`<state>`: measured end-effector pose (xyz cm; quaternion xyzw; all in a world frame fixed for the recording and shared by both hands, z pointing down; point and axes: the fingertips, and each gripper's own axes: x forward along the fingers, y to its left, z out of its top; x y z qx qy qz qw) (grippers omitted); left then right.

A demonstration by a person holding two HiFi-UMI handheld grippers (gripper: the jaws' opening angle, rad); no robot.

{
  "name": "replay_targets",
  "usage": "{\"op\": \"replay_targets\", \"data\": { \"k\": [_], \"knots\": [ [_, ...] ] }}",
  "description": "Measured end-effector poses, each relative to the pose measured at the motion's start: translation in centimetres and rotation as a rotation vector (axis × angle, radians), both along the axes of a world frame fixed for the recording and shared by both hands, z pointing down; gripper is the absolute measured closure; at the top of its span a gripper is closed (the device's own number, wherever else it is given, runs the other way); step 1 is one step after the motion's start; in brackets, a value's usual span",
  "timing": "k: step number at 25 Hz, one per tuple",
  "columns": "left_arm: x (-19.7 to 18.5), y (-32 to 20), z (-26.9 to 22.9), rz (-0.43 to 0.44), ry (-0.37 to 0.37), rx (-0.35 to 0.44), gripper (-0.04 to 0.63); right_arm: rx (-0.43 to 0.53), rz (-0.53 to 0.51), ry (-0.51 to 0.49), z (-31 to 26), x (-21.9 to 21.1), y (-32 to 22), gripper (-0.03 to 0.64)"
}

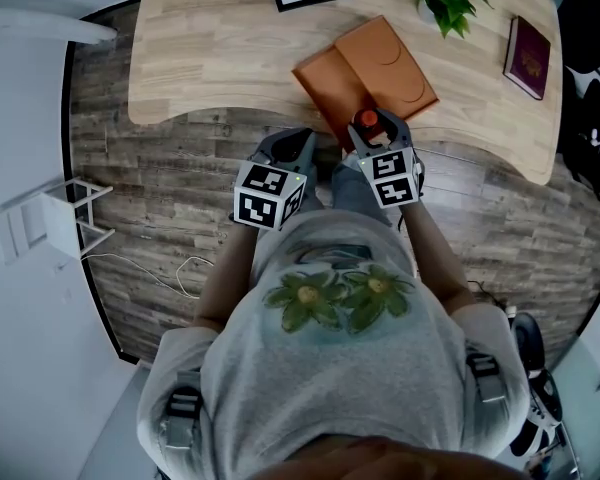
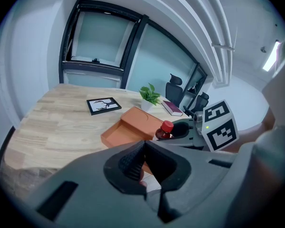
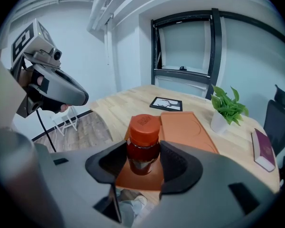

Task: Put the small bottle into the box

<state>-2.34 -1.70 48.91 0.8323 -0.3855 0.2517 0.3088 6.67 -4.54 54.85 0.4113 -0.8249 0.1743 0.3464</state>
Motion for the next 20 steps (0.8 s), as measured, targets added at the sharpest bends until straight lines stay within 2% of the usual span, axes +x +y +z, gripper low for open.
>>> {"op": "replay_targets", "data": {
  "k": [20],
  "knots": [
    [0.0, 0.4, 0.5, 0.005, -0.022, -0.002, 0.588, -0.015, 0.014, 0.005, 1.5, 0.3, -0.1, 0.399]
  ]
}}
